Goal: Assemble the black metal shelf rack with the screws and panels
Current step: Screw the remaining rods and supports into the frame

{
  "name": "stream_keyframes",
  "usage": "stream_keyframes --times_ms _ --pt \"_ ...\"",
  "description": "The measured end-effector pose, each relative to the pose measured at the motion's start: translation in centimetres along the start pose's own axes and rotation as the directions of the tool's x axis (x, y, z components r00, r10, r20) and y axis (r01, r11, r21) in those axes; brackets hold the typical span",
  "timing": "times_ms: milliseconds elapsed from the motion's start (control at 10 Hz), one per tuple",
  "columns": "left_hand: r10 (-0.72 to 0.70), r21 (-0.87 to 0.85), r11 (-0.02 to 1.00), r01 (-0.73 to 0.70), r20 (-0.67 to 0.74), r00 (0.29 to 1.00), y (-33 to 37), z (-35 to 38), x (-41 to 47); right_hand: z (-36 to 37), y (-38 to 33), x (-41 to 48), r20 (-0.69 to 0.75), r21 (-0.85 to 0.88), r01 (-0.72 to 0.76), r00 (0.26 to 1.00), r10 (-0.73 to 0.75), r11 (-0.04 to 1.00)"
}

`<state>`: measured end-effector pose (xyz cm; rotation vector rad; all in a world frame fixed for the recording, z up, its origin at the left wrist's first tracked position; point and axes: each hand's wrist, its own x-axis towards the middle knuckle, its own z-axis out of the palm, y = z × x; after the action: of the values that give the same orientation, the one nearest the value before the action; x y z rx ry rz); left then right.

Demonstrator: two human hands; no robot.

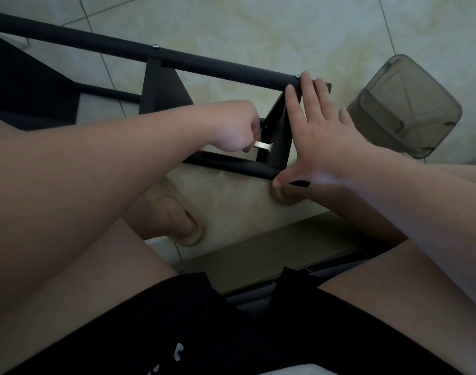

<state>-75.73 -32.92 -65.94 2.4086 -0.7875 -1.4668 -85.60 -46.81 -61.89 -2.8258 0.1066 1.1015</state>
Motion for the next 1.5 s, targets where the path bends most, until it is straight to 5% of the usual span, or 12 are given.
stream_keyframes --times_ms 200,400,700,1100,1500 --pt "0.009 -0.155 0.988 -0.015 -0.039 0.999 0.1 -0.5 0.5 0.0 0.1 -0.1 0.0 0.009 -0.002 1.0 0.002 1.0" --pt "-0.156 -0.644 0.752 0.136 0.027 0.987 0.4 0.2 0.7 0.0 0.0 -0.1 -0.002 0.011 0.003 1.0 -0.003 1.0" --pt "-0.271 -0.712 0.685 0.153 -0.054 0.961 1.2 0.2 0.5 -0.1 0.0 0.0 -0.007 0.003 0.01 1.0 -0.01 1.0" --pt "-0.311 -0.789 0.566 0.239 0.064 0.948 1.5 0.4 0.6 -0.1 0.0 -0.1 -0.009 0.008 0.01 1.0 -0.01 1.0" --pt "-0.287 -0.737 0.608 0.293 0.14 0.948 1.3 0.5 0.3 -0.1 0.1 -0.1 -0.015 0.016 0.01 1.0 -0.01 1.0"
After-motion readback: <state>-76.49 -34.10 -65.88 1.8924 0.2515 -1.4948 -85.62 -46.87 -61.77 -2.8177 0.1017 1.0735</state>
